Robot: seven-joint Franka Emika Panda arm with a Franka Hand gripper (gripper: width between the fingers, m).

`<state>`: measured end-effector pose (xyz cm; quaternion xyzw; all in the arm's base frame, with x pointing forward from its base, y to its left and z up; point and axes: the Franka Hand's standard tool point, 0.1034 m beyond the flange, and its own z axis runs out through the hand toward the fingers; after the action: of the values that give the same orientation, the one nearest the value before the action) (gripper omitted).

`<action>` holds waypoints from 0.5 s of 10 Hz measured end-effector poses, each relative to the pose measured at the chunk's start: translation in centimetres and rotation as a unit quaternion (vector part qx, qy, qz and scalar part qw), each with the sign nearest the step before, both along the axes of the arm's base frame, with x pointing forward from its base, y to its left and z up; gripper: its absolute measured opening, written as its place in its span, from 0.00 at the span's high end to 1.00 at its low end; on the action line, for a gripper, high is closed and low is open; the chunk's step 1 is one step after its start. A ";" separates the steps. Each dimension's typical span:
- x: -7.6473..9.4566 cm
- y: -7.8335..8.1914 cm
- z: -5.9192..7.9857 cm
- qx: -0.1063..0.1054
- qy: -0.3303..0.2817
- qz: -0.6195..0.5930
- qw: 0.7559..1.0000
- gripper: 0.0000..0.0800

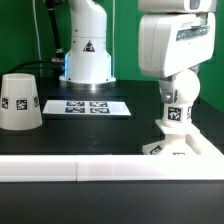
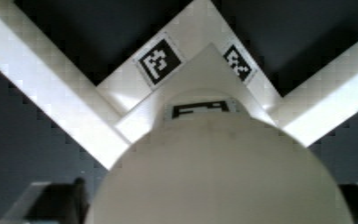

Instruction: Assemble lamp

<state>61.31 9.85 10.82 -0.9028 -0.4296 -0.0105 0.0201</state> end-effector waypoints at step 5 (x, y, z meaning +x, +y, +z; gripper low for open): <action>-0.1 0.0 0.0 0.004 -0.012 -0.099 0.995 0.28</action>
Offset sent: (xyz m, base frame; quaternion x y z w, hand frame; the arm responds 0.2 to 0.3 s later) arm -0.0125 -0.0027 0.0017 -0.0070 0.0255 0.0915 0.9955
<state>61.19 9.84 10.79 -0.9407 -0.3380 -0.0250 0.0177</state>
